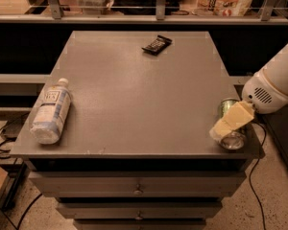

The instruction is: Move green can near blue plastic bottle

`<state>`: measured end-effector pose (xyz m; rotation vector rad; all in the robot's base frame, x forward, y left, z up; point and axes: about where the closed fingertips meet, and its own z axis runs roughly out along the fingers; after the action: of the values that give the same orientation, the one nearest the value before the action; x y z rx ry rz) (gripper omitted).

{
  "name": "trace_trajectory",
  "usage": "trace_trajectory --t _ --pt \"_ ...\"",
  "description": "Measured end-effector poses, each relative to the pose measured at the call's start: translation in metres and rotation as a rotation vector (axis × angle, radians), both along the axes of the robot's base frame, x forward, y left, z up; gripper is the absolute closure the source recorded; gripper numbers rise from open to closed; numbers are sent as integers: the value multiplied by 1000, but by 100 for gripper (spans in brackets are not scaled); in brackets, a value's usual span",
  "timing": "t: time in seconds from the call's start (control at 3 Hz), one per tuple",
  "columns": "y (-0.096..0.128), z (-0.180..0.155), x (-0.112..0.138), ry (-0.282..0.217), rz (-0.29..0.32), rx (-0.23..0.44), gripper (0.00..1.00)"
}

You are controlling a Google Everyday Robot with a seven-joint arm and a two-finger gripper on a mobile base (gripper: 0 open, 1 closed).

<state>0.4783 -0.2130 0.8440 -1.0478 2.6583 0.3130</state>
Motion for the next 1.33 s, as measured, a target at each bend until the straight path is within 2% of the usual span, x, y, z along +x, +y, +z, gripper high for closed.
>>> trace_trajectory --t 0.33,0.67,1.0,1.33 --pt "5 -9 -1 18 -8 4 45" --pt "21 20 -2 -61 42 -28 76" --pt "36 46 -1 -133 102 -40 98" --pt "59 76 8 -211 200 17 100"
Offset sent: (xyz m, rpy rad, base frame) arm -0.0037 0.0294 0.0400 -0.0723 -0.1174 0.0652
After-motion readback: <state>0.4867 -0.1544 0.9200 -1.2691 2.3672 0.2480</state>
